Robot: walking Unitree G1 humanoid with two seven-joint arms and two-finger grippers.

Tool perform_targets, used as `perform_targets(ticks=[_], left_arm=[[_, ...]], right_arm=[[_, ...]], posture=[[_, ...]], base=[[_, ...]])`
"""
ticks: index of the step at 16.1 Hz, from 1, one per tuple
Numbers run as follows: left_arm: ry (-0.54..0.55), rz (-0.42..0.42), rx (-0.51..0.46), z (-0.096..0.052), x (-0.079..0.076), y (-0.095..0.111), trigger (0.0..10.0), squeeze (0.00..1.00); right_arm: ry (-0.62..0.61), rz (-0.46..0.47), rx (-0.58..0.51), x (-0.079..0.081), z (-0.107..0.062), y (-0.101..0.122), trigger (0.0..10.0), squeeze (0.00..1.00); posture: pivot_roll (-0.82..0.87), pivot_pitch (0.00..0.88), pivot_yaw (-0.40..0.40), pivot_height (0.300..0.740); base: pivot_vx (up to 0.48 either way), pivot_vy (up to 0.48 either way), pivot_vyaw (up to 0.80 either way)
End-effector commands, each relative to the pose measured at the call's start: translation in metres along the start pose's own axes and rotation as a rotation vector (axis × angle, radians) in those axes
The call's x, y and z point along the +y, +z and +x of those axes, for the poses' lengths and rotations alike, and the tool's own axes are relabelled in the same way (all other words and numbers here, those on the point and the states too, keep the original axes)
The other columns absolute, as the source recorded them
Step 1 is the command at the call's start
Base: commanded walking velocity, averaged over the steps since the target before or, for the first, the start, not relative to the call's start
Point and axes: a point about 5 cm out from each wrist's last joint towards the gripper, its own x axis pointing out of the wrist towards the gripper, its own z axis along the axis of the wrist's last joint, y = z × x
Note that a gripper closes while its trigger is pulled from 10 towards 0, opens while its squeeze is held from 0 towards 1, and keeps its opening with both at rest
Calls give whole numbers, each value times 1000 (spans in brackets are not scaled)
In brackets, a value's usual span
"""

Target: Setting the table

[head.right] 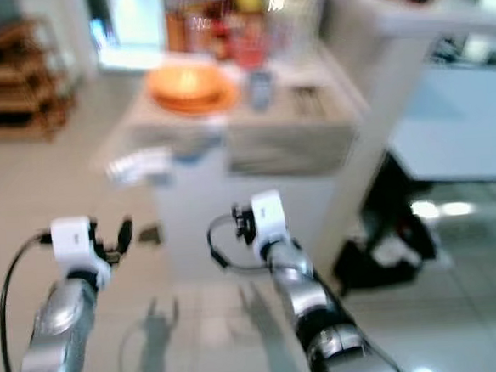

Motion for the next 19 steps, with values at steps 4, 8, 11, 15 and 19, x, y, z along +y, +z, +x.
perform_targets(ticks=[4, 8, 11, 15, 19], left_arm=[[-51, 2, -22, -1, -6, 2, 10000, 0], [-6, -2, -176, 6, 12, 40, 10000, 0], [21, 2, -181, 2, 23, 43, 10000, 0], [33, 7, -135, -6, 40, 35, 10000, 0], [95, -37, -84, -51, 57, 9, 10000, 0]], right_arm=[[-4, -29, -80, -7, 0, 12, 10000, 1000], [-50, -9, -211, -19, 8, 44, 10000, 1000], [-113, -31, -222, -31, 6, 46, 10000, 1000], [-186, -94, -122, -46, -10, 17, 10000, 0], [-214, -101, -105, -52, -38, -6, 10000, 0]], posture=[[49, 0, -59, 736], [58, 0, -70, 736], [64, 0, -74, 736], [64, 0, -73, 736], [49, 0, -63, 736]], base=[[310, -363, 0], [324, -350, 0], [364, -309, 0], [192, -141, 0], [0, 0, 0]])
